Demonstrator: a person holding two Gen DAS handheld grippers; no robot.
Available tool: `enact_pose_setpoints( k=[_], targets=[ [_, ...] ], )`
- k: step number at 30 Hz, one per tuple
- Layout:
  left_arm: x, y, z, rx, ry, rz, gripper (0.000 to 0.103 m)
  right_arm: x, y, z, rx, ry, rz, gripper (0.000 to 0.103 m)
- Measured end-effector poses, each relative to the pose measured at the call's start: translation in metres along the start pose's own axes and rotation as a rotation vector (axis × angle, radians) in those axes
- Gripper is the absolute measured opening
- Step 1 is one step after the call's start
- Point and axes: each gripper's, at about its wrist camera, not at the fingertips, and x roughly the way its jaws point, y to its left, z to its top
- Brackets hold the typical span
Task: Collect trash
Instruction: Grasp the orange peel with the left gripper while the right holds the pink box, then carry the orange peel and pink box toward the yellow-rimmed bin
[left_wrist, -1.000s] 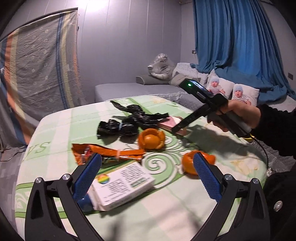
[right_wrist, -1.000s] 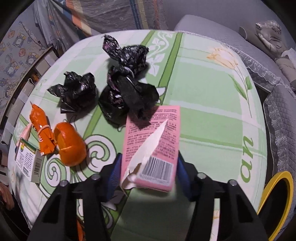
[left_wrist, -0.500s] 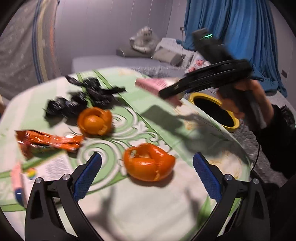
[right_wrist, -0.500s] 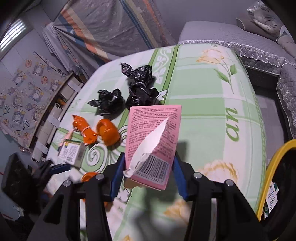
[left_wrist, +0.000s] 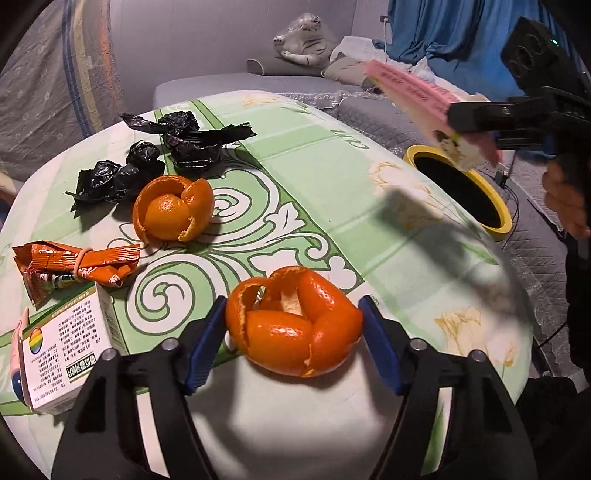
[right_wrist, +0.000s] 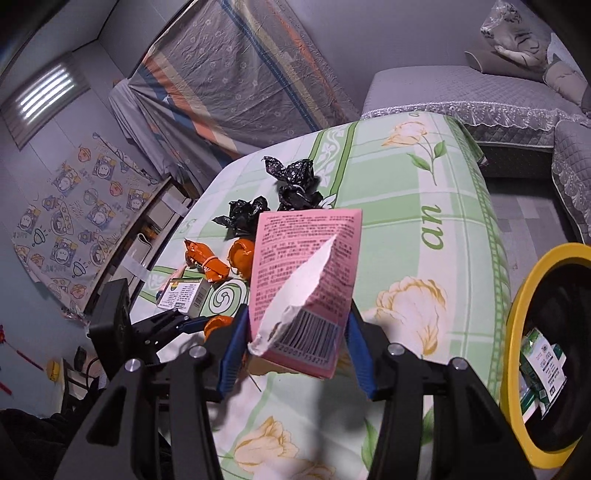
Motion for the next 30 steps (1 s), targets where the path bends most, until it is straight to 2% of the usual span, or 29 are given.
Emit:
enact_pose_setpoints(
  k=[1, 3, 9, 14, 22, 30],
  targets=[
    [-0.002, 0.001, 0.000, -0.004, -0.009, 0.001, 0.058, -0.002, -0.001, -0.002, 0.009, -0.001, 0.005, 0.048],
    [-0.004, 0.004, 0.001, -0.016, -0.016, 0.003, 0.045, -0.004, -0.003, -0.005, 0.020, -0.001, 0.014, 0.048],
    [-0.012, 0.003, -0.003, -0.029, -0.047, 0.018, 0.037, -0.014, 0.001, -0.015, 0.042, -0.016, 0.025, 0.048],
    [-0.029, 0.001, -0.008, -0.050, -0.094, 0.014, 0.036, -0.028, 0.010, -0.018, 0.027, -0.040, 0.034, 0.048],
    [-0.082, -0.003, -0.002, -0.079, -0.252, 0.039, 0.036, -0.048, 0.022, -0.020, 0.007, -0.077, 0.046, 0.048],
    [-0.098, -0.002, 0.008, -0.119, -0.300, 0.068, 0.036, -0.049, 0.023, -0.026, 0.009, -0.080, 0.050, 0.048]
  ],
)
